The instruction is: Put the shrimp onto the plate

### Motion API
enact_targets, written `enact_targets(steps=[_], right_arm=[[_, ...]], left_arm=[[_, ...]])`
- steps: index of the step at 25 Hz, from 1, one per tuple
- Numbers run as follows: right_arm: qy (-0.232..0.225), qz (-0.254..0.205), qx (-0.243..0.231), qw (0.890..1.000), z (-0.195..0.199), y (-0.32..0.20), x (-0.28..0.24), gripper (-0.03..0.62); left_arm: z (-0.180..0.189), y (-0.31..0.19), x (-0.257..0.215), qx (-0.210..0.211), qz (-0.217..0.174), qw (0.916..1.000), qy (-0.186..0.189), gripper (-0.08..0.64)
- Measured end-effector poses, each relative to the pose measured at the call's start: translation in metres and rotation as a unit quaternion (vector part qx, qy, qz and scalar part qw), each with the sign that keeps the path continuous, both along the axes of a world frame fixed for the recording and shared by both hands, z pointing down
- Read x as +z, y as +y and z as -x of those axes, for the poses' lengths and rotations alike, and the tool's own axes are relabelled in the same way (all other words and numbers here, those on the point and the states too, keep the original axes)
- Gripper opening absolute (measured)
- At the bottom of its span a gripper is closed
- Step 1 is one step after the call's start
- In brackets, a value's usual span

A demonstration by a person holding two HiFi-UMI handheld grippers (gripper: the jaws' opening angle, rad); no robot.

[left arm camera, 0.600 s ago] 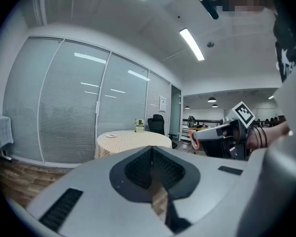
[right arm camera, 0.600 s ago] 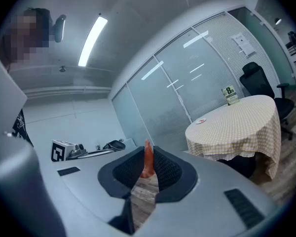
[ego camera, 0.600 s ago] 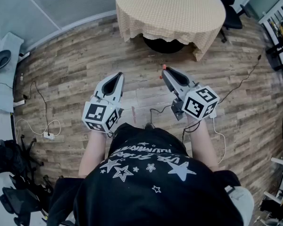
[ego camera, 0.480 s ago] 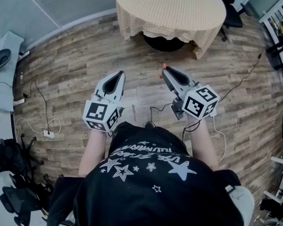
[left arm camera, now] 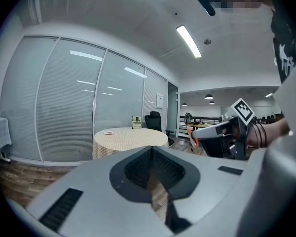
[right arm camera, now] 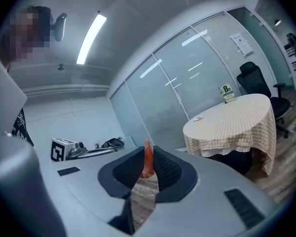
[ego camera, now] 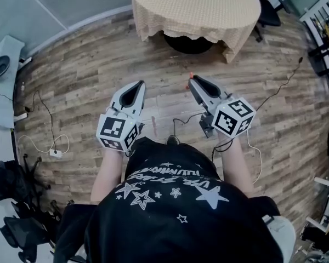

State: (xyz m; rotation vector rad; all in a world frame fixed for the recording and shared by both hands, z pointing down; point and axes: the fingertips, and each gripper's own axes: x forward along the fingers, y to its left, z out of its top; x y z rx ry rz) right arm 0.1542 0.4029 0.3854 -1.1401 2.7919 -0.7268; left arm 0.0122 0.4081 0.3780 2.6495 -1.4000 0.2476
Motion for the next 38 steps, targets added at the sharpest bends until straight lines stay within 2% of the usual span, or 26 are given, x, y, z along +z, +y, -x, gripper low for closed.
enact_targets(steps=[3,7,10,16,20,27,32,38], right_arm=[[0.006,-0.014,-0.007,1.000,0.001,0.002,-0.002,0.061],[0.011,-0.036,-0.032,0.999,0.008,0.011,-0.009,0.062],[0.001,-0.028,-0.039,0.999,0.009,0.011,-0.005,0.061],[-0.016,-0.001,-0.043,0.999,0.017,0.000,0.010,0.062],[-0.016,0.014,-0.045,0.999,0.027,-0.007,0.019,0.061],[-0.014,0.029,-0.031,0.999,0.042,-0.035,0.021,0.061],[0.001,0.033,-0.021,0.999,0.055,-0.067,0.024,0.061],[0.003,0.046,0.006,0.999,0.064,-0.113,0.026,0.061]], left_arm=[[-0.001,0.002,0.000,-0.003,0.001,1.0000,-0.001,0.008],[0.003,0.005,0.000,-0.028,-0.001,0.9996,-0.001,0.008],[0.005,0.007,-0.001,-0.041,0.002,0.9992,-0.002,0.008],[0.012,0.012,0.010,-0.041,0.016,0.9989,-0.017,0.008],[0.026,0.003,0.022,-0.051,0.032,0.9982,-0.010,0.008],[0.044,-0.033,0.021,-0.038,0.024,0.9990,-0.005,0.008],[0.066,-0.078,0.029,-0.040,0.036,0.9984,0.019,0.008],[0.083,-0.131,0.031,-0.024,0.038,0.9986,0.028,0.008]])
